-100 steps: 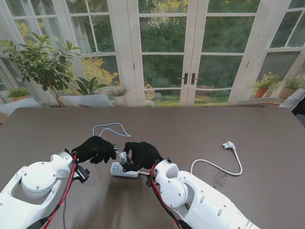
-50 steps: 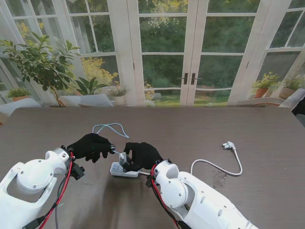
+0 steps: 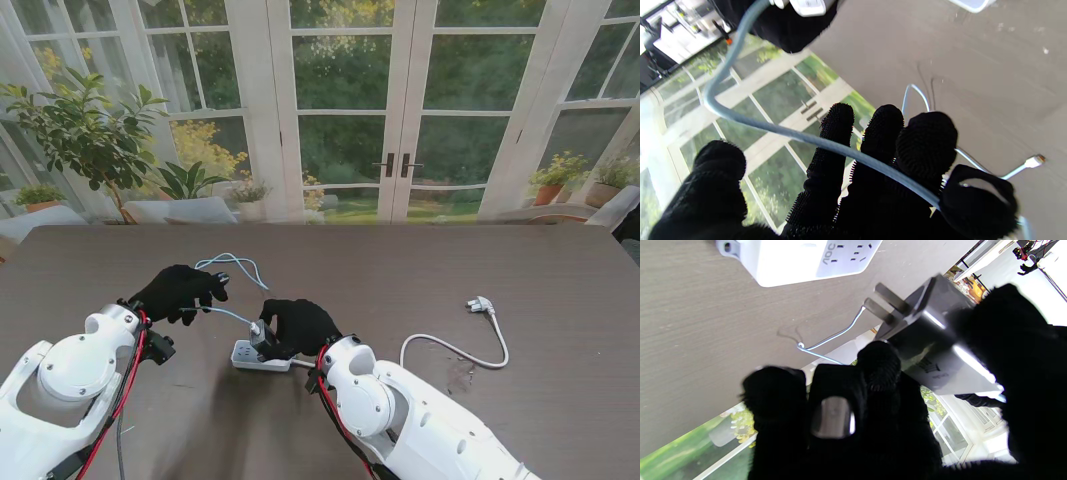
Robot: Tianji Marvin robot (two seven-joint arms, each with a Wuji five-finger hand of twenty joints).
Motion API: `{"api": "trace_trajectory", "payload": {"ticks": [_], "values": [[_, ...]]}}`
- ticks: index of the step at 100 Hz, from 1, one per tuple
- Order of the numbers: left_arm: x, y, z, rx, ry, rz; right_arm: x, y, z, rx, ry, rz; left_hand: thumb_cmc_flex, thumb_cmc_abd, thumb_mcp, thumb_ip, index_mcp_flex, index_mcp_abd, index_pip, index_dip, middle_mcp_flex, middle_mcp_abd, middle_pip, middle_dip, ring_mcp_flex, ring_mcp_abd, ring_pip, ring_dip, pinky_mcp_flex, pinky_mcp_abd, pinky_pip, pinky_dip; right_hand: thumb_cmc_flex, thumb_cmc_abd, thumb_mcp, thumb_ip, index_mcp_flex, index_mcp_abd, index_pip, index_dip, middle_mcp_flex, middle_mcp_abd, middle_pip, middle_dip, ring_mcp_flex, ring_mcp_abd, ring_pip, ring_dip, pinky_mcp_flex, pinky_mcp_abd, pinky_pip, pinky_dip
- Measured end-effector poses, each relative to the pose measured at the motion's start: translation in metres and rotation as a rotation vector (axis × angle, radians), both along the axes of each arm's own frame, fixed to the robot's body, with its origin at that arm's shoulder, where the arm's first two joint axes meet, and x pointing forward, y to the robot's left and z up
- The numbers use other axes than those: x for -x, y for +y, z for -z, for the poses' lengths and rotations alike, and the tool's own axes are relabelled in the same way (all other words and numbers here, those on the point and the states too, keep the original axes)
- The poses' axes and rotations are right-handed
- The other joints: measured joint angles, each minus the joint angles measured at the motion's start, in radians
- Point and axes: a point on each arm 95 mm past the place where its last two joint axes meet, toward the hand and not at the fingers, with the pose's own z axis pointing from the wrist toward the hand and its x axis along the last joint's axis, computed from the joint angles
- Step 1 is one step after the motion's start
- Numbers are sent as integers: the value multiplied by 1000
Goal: Set up the charging station
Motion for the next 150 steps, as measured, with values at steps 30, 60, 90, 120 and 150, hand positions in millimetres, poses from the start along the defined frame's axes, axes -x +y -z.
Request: {"api": "trace_trajectory", "payload": {"ticks": [30,60,90,120,150], "values": [[-17,2,24,-75,-57,-78,0,0,1,-4,0,1,180,-157,391,-22,-4,23,12,-5,-80,-10,-75,-50,-350,43,-167,53,-358,-2,-193,231,0,0,0,0,0,0,0,1,0,0,0,1,0,0,0,0,0,0,0,1],[-21,0,39,-225,-89,57,0,-2,3,-6,4,3,135,-328,528,-61,-66,-30,-38,-43,-216,-91,-149,-232,-665,-62,-367,-12,-759,-213,-422,269,0,0,0,0,0,0,0,1,1,1,0,1,0,0,0,0,0,0,0,1],[-18,-5,43,-202,-127,115,0,-3,4,-10,7,9,83,-388,595,-61,-98,-50,-74,-61,-282,-95,-175,-262,-737,-95,-481,-87,-882,-285,-614,194,0,0,0,0,0,0,0,1,1,1,0,1,0,0,0,0,0,0,0,1],[-13,-9,67,-268,-117,175,-1,-5,5,-17,12,17,103,-420,629,-61,-261,-53,-202,-148,-357,-106,-206,-311,-753,-123,-529,-123,-887,-343,-660,117,0,0,0,0,0,0,0,1,1,1,0,1,0,0,0,0,0,0,0,1],[-13,-9,94,-336,-107,204,-1,-4,6,-32,23,21,104,-463,642,-61,-329,-76,-224,-185,-431,-116,-193,-311,-788,-145,-529,-124,-902,-364,-661,112,0,0,0,0,0,0,0,1,1,1,0,1,0,0,0,0,0,0,0,2]]}}
